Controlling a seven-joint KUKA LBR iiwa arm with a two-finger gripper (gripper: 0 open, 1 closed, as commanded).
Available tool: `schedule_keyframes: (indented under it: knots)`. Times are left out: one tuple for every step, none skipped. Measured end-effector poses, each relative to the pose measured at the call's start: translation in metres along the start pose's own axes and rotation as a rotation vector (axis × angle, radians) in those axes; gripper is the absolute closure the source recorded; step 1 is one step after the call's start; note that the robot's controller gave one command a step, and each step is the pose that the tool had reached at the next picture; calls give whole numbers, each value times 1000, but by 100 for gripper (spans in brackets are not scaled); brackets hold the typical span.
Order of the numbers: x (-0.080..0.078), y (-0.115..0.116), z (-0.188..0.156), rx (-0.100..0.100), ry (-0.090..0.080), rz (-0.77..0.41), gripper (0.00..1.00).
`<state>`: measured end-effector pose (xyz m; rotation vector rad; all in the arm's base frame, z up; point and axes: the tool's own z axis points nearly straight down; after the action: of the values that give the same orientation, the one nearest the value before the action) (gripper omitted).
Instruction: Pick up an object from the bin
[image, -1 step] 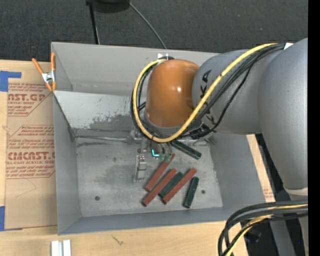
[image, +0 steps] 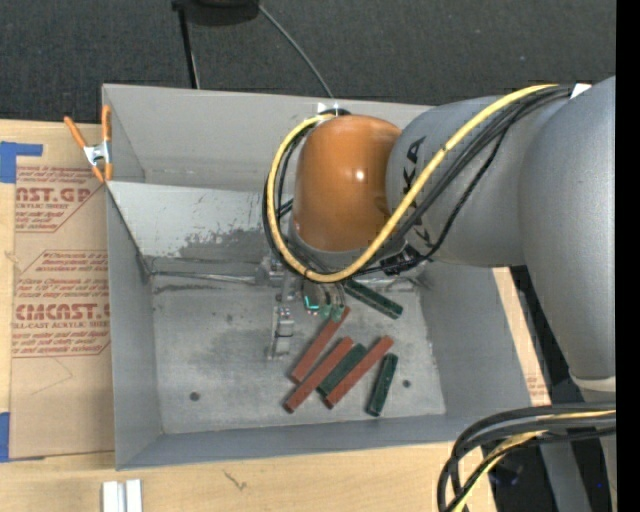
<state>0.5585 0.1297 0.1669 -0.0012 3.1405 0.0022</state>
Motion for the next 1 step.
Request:
schedule_keyframes:
  knots:
    - [12, -22, 23, -2, -7, -193, 0]
